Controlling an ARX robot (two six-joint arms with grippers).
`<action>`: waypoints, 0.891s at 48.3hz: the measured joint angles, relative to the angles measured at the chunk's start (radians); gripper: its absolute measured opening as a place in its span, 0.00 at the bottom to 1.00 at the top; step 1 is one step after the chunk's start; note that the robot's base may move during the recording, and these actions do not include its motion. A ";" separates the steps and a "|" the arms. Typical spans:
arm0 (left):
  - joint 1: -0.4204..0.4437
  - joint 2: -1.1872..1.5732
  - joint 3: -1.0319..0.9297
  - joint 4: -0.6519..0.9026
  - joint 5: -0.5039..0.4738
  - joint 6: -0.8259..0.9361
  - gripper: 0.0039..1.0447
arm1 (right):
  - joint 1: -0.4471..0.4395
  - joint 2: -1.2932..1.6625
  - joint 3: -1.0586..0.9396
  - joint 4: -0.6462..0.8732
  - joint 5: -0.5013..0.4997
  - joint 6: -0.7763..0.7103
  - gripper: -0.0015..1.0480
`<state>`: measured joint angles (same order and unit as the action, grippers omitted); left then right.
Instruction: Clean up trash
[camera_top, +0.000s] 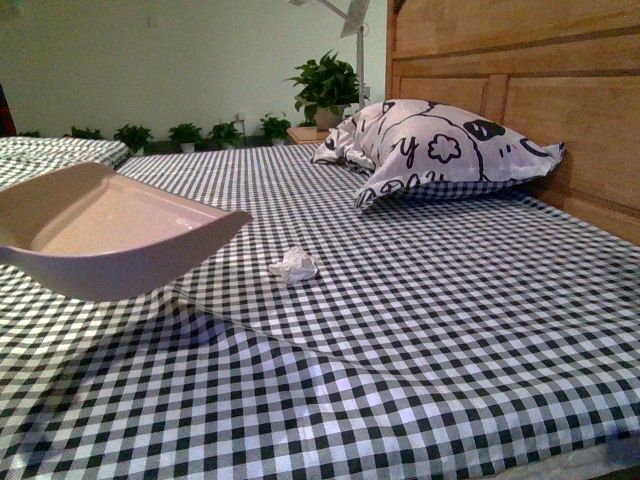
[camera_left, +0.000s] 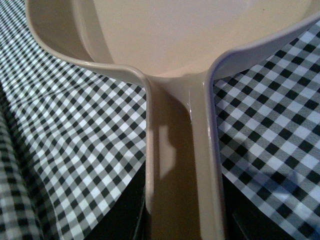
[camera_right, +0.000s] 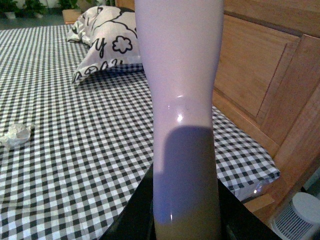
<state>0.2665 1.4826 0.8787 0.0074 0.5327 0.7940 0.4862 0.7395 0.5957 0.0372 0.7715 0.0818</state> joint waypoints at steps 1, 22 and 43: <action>-0.012 0.027 0.017 0.000 -0.003 0.021 0.25 | 0.000 0.000 0.000 0.000 0.000 0.000 0.18; -0.151 0.259 0.278 -0.258 -0.077 0.258 0.25 | 0.000 0.000 0.000 0.000 0.000 0.000 0.18; -0.149 0.299 0.373 -0.378 -0.074 0.268 0.25 | 0.000 0.000 0.000 0.000 0.000 0.000 0.18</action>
<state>0.1173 1.7813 1.2514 -0.3706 0.4587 1.0622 0.4862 0.7395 0.5957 0.0372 0.7715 0.0818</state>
